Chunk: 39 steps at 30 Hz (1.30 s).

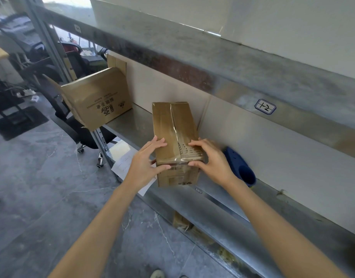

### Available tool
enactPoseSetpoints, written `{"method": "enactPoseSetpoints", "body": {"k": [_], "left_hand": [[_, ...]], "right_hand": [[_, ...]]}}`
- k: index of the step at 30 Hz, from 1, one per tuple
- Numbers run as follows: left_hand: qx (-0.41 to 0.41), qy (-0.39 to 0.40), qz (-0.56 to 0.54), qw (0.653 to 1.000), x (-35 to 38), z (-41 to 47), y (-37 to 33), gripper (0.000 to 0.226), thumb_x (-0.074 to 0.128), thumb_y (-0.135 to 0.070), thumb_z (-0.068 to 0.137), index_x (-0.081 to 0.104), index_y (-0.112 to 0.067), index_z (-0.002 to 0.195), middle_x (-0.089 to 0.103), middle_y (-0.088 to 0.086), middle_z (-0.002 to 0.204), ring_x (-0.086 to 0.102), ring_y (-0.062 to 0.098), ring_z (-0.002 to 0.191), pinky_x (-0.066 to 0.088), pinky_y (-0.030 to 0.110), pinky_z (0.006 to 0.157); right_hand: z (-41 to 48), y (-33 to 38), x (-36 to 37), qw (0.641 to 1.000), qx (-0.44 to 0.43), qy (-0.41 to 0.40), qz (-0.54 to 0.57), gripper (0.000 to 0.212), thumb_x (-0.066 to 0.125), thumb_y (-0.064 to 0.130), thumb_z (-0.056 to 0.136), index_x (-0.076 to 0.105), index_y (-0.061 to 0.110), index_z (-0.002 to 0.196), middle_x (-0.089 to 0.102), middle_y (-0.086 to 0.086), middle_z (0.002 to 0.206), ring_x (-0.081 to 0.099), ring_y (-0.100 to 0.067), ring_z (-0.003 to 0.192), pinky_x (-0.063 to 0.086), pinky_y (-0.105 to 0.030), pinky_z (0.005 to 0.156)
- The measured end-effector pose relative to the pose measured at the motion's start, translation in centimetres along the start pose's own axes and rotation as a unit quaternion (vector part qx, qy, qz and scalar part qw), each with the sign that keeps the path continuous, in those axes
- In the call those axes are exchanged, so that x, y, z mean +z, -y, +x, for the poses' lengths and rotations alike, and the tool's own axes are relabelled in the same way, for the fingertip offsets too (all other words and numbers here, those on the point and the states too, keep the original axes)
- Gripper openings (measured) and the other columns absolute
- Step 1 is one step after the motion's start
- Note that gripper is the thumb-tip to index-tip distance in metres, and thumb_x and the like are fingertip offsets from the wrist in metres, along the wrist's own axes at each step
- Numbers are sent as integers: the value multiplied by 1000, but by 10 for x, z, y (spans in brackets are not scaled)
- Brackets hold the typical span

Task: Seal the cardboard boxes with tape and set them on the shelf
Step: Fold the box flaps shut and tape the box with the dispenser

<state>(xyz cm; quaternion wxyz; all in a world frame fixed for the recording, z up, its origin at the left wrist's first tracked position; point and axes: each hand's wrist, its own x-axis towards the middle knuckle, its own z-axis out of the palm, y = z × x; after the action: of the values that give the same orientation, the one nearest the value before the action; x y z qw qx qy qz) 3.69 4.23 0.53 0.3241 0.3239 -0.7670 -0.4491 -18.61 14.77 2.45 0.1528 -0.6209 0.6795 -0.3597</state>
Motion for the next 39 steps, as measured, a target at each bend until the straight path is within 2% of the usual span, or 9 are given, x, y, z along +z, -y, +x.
{"method": "enactPoseSetpoints", "body": {"k": [9, 13, 16, 22, 25, 28, 33, 36, 39], "left_hand": [[20, 98, 40, 994, -21, 5, 0, 77, 87, -9, 72, 52, -34, 136, 42, -26, 147, 24, -5, 145, 44, 33, 106], [81, 54, 127, 987, -14, 5, -1, 79, 90, -24, 64, 56, -30, 135, 48, -22, 142, 34, -1, 139, 34, 34, 115], [109, 12, 141, 984, 0, 1, -2, 77, 89, -40, 59, 61, -29, 129, 55, -17, 138, 45, 11, 134, 38, 39, 112], [138, -71, 182, 971, 44, 4, -8, 73, 87, -52, 62, 66, -21, 125, 61, -9, 132, 51, 16, 126, 38, 50, 109], [143, -99, 205, 963, 68, 10, -16, 70, 88, -49, 63, 66, -18, 122, 61, -6, 129, 52, 19, 122, 35, 53, 110], [154, -96, 207, 961, 79, 17, -22, 69, 86, -53, 65, 66, -18, 121, 59, -4, 128, 50, 20, 121, 30, 34, 114], [215, -25, 209, 954, 36, 38, -10, 61, 73, -62, 76, 67, -21, 120, 59, -8, 129, 48, 14, 126, 35, 38, 108], [170, -65, 202, 962, -5, 66, 7, 53, 66, -58, 85, 65, -20, 122, 60, -5, 131, 49, 14, 128, 31, 35, 109], [124, -50, 203, 970, -38, 101, 25, 56, 66, -53, 87, 58, -19, 131, 55, -1, 139, 45, 19, 133, 36, 46, 112]], "right_hand": [[7, -5, -22, 994, 38, 84, 62, 64, 75, 6, 82, 53, 36, 135, 49, 5, 144, 32, -3, 141, 30, -34, 117], [6, -8, -24, 993, 40, 82, 72, 64, 71, -1, 84, 54, 34, 136, 47, 5, 147, 32, -3, 142, 28, -28, 117], [5, -11, -31, 997, 15, 62, 48, 56, 67, -4, 86, 58, 26, 133, 51, 8, 144, 37, 1, 138, 29, -20, 115], [-4, -14, -43, 999, 25, 20, 7, 42, 70, 13, 89, 61, 21, 130, 48, 11, 143, 41, 4, 128, 26, -2, 102], [-12, -12, -40, 998, 46, -37, 20, 38, 69, 23, 91, 62, 20, 128, 47, 10, 143, 40, -2, 132, 28, -13, 108], [-16, -6, -30, 994, 71, -78, 25, 37, 69, 28, 91, 63, 19, 126, 47, 6, 145, 40, -7, 135, 29, -25, 113], [-14, 7, -7, 986, 112, -122, 5, 45, 67, 38, 91, 59, 19, 131, 41, 1, 151, 34, -11, 140, 24, -23, 112], [-9, 18, 11, 973, 144, -183, -3, 48, 65, 41, 91, 57, 21, 134, 35, 0, 155, 27, -11, 144, 20, -19, 112], [-1, 31, 29, 952, 201, -231, 24, 53, 62, 43, 93, 51, 23, 140, 28, -1, 159, 21, -9, 147, 18, -16, 112]]}}
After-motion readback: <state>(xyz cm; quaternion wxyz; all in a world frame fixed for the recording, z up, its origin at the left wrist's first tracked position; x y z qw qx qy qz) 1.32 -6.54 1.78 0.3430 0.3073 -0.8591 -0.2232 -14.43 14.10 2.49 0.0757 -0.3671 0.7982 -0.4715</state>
